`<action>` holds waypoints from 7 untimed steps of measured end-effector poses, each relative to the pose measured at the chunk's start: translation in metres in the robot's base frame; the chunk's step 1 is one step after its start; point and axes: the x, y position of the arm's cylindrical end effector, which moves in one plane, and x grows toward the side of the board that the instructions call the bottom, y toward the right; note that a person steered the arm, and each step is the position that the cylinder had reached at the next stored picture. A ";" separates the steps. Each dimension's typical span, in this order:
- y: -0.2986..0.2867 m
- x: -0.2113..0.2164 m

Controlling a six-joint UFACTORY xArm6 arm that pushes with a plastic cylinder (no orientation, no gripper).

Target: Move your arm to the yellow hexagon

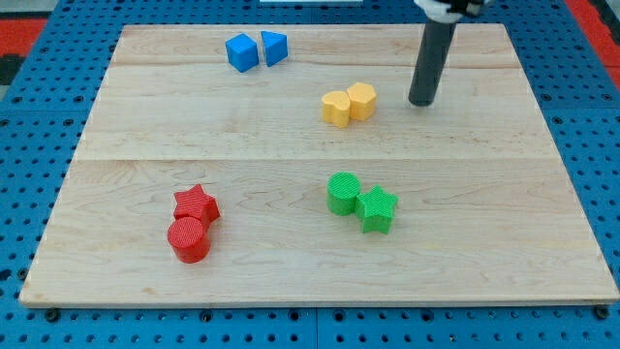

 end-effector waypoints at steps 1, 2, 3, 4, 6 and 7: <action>-0.029 -0.039; -0.005 -0.069; 0.004 -0.024; 0.015 0.034; -0.093 0.088; -0.135 0.097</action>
